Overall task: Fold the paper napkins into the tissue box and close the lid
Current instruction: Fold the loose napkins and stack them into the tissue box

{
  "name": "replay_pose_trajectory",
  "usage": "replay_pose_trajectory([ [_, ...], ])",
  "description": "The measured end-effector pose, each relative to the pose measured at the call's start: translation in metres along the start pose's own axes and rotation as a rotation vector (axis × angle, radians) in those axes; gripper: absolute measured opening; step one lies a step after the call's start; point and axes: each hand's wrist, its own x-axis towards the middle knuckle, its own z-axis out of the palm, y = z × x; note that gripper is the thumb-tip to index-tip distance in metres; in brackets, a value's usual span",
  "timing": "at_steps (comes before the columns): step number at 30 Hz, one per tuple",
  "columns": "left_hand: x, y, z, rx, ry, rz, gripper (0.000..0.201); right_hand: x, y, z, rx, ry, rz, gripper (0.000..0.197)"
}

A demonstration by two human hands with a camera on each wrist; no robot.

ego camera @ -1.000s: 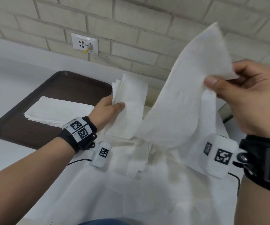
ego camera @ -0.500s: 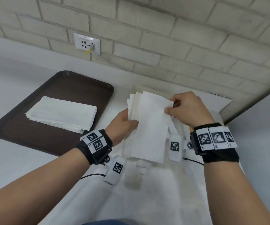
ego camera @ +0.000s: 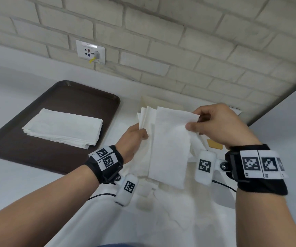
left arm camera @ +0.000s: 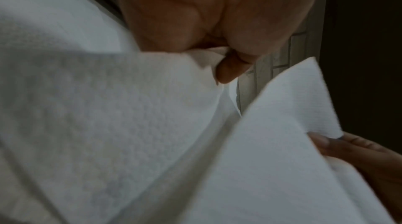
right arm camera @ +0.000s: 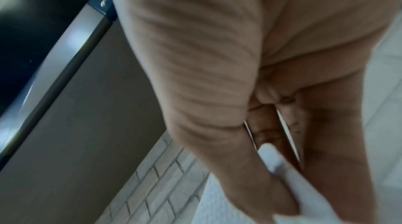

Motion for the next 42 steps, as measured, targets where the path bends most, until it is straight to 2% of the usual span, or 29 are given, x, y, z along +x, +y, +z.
replay_pose_trajectory([
  [4,-0.002,0.002,0.002,-0.036,0.014,-0.012,0.021,-0.007,-0.007,-0.008,0.054,0.007,-0.009,0.010],
  [8,-0.004,0.002,0.011,-0.056,-0.043,0.023,0.024,0.010,-0.004,0.010,0.013,-0.031,0.073,0.010],
  [14,-0.007,0.001,0.014,-0.152,-0.125,0.027,0.051,0.031,0.001,0.032,-0.063,0.012,0.120,0.007],
  [20,0.003,-0.012,0.003,0.043,-0.078,0.188,0.036,0.031,0.012,0.032,0.004,-0.032,0.115,0.014],
  [23,0.007,-0.008,-0.008,0.057,-0.045,0.202,0.036,0.022,0.024,0.020,0.116,0.027,0.088,0.015],
  [27,0.017,-0.003,-0.034,-0.014,0.074,0.196,0.031,0.004,0.038,-0.004,0.155,0.135,0.030,0.016],
  [29,0.021,-0.001,-0.046,-0.034,0.148,0.183,0.038,-0.005,0.041,-0.019,0.244,0.150,-0.033,0.016],
  [31,0.020,0.003,-0.054,-0.027,0.186,0.162,0.044,-0.016,0.035,-0.034,0.382,0.210,-0.163,0.016],
  [34,0.021,0.003,-0.055,-0.023,0.182,0.123,0.030,-0.031,0.022,-0.055,0.597,0.358,-0.435,0.019],
  [37,0.019,0.004,-0.041,-0.016,0.137,0.080,0.026,-0.033,0.017,-0.067,0.758,0.475,-0.593,0.032],
  [39,0.018,0.006,-0.027,0.001,0.060,0.031,0.023,-0.031,0.019,-0.062,0.854,0.469,-0.632,0.043],
  [41,0.015,0.004,-0.017,0.008,-0.008,-0.004,0.023,-0.029,0.024,-0.045,0.839,0.402,-0.699,0.023],
  [42,0.015,0.002,-0.015,0.012,-0.037,-0.022,0.027,-0.028,0.027,-0.034,0.815,0.349,-0.710,0.019],
])
